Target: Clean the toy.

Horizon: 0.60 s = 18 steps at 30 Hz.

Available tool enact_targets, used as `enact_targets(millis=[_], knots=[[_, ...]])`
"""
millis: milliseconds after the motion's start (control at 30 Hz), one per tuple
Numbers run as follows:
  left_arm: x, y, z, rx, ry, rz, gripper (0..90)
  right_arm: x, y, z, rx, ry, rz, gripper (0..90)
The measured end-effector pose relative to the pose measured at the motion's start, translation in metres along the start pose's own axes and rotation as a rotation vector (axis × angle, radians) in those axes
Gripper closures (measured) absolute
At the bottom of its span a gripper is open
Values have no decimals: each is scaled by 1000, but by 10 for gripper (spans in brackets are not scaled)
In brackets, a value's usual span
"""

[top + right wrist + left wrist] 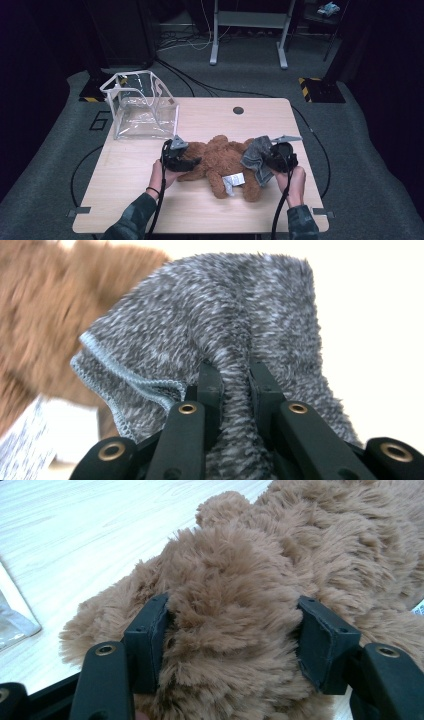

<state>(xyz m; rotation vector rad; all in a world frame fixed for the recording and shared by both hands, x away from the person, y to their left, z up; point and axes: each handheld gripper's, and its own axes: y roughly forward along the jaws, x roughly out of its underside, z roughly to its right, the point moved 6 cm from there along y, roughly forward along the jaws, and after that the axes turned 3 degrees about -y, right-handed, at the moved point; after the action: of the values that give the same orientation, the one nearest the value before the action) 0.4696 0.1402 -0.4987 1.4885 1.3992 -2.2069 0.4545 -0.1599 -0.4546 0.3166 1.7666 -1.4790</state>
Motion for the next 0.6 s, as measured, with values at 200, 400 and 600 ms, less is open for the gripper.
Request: enact_targets(millis=[200,400,600], knots=[[0,-1,0,3,14,-8,369,-43,34,-4,-40,-26,-6,797],[1,-1,2,4,17,-9,368,-44,84,-14,-93,-29,-118,798],[1,-2,2,16,16,-13,369,-29,102,-9,-63,-11,-159,804]])
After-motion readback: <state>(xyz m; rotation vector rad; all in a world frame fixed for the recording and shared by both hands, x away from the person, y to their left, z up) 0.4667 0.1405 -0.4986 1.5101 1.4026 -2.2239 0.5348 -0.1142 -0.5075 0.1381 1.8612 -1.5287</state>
